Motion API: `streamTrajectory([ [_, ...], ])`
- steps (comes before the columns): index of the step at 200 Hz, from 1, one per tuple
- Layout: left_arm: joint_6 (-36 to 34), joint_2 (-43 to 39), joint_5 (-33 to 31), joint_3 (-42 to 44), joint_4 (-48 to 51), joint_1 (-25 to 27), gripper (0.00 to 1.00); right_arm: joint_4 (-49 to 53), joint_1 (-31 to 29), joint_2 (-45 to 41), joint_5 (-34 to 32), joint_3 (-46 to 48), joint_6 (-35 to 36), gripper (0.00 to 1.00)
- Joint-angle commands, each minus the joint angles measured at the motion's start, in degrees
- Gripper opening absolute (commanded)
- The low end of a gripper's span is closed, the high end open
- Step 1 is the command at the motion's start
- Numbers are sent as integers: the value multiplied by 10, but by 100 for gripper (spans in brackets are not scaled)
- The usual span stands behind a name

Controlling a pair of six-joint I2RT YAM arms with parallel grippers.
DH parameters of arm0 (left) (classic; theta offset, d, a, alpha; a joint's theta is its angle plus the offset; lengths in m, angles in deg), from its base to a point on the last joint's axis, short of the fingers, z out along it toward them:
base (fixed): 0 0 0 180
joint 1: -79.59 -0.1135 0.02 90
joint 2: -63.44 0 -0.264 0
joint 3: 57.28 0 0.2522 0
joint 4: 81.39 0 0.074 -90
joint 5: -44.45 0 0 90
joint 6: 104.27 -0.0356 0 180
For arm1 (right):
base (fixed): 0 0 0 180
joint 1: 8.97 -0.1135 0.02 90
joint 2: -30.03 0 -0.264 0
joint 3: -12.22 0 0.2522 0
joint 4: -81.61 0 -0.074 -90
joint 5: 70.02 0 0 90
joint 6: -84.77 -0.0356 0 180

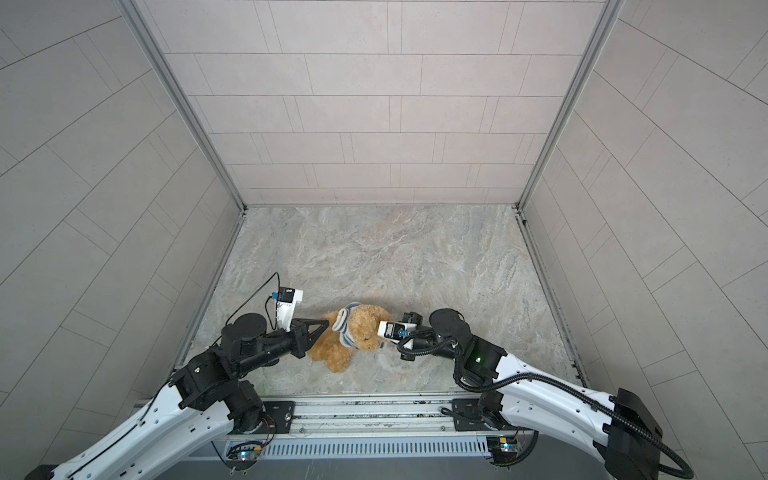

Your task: Dress the teddy bear

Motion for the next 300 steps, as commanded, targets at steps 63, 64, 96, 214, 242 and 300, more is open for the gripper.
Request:
streamTrajectory([
  [63,-13,91,32,0,-74,3,8,-45,-4,-4,9,1,-5,0],
  [64,-13,92,32,0,-75,3,8,-46,-5,-4,9,1,-5,0],
  [96,-17,124,40,-12,-99,9,11,-49,-6,0,9,1,-4,0],
  [214,-74,175,-19,-63,-49,26,25,-64,-7,16,15,4,-4,0],
  [242,-82,177,-15,-64,-55,27,22,-64,-8,16,16,4,-5,0],
  [300,-101,216,-18,-87,-42,49,19,-67,-9,18,16,5,-5,0],
])
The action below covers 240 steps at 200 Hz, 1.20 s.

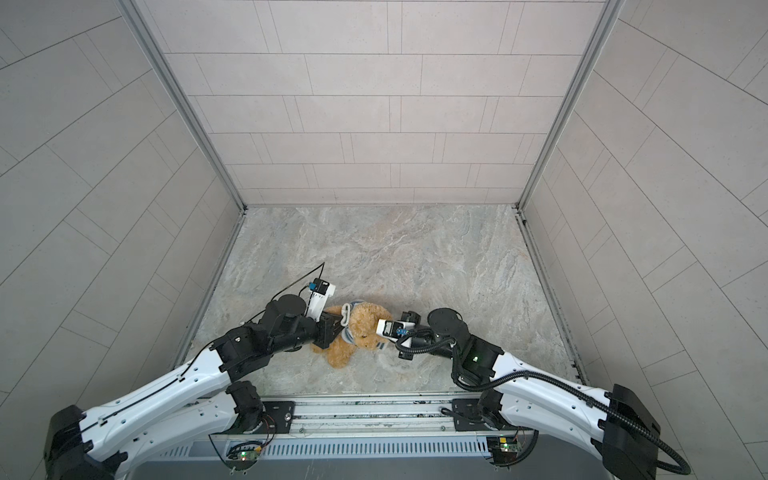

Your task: Dress the teddy bear

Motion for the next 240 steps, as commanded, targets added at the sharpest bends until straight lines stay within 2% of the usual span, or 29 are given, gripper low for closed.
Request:
streamTrajectory([
  [1,-19,8,-4,-21,4,10,19,-41,-6,-1,18,3,6,0],
  [51,-32,28,-36,-35,35,14,21,-37,-6,-5,15,3,9,0],
  [100,-30,16,-41,-35,35,13,0,-28,-6,-12,8,4,9,0],
  [136,-24,-3,-70,-34,57,10,0,-10,-6,-24,-15,5,12,0],
  [160,-17,-29,-77,-25,71,-12,0,-8,-6,-36,-34,15,9,0],
  [193,-5,-71,-57,2,79,-68,0,4,-6,-51,-53,20,10,0],
  [240,6,-101,-73,18,96,-96,0,6,-6,-62,-54,20,11,0],
])
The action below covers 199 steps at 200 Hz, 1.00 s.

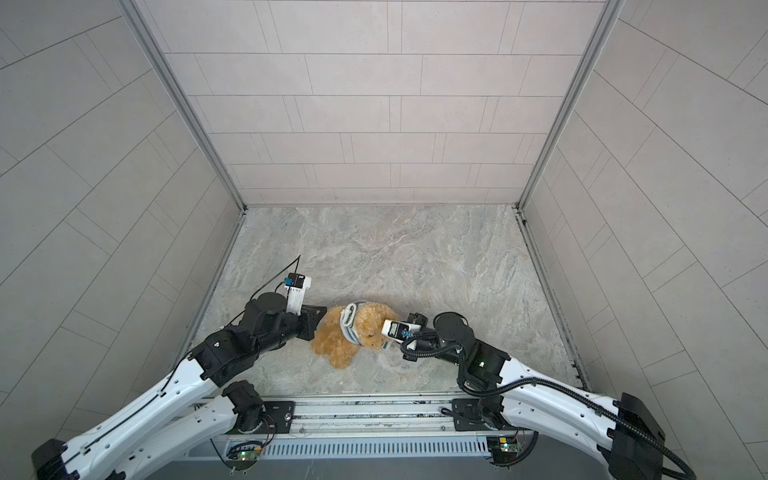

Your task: Dress the teddy bear

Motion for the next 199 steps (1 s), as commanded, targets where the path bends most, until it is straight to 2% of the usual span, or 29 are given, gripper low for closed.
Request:
streamTrajectory([
  [1,9,-13,-11,14,18,-9,0,-16,-2,-12,-2,-4,11,0],
  [14,3,-19,11,16,7,-9,0,-16,-3,-12,2,-4,11,0],
  [34,16,-29,85,22,-42,-8,0,-15,-3,-12,2,-4,13,0],
  [51,14,-26,98,10,-42,-2,5,-17,-3,-11,2,-3,13,0],
  [78,1,-8,80,-10,-34,24,16,-20,-4,-10,3,-3,13,0],
  [97,-20,25,25,-34,-8,60,18,-21,-4,-9,2,-3,13,0],
  [113,-28,49,12,-47,-9,74,20,-22,-5,-8,2,-2,13,0],
  [164,-45,104,-33,-78,2,79,20,-20,-6,-10,1,-2,18,0],
  [199,-46,128,-26,-82,-11,81,20,-22,-6,-11,0,1,19,0],
])
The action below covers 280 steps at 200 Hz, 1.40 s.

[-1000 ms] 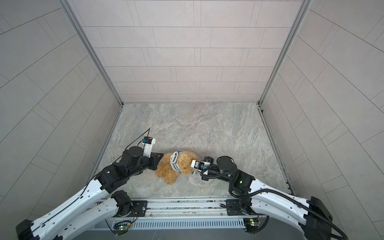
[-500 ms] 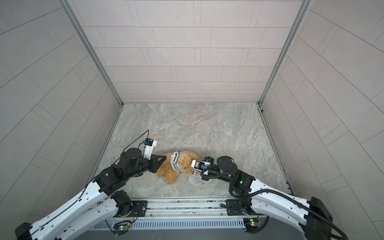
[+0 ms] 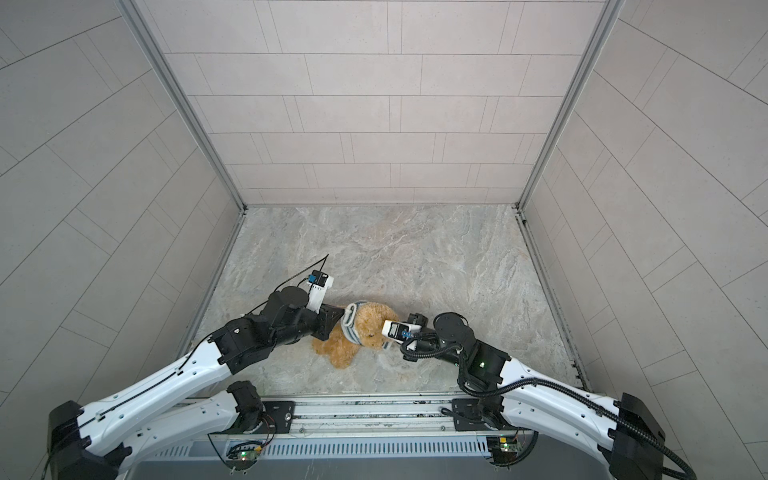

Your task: Dress the teddy bear

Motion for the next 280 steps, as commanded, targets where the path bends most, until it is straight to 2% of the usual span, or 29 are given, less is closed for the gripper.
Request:
streamTrajectory([
  [1,-13,10,-9,-17,0,5,20,-25,-2,-10,4,1,16,0],
  [83,-23,29,-12,-36,7,22,24,-28,-2,-1,2,-3,20,0],
  [145,-31,52,-39,-46,24,21,21,-20,-2,-3,1,-9,25,0],
  [199,-29,44,-29,-43,21,21,6,-20,-2,-4,-3,-7,26,0],
  [214,-30,31,-43,-44,35,21,0,-20,-2,-5,-3,-6,25,0],
  [222,-30,22,-53,-43,43,19,0,-19,-2,-6,-5,-5,24,0],
  [237,-25,4,-56,-32,50,-2,0,-18,-2,-11,-14,-1,20,0],
  [264,4,-38,7,23,27,-80,0,-15,-2,-24,-21,5,18,0],
  [280,15,-61,8,43,28,-101,0,-11,-2,-34,-22,8,15,0],
])
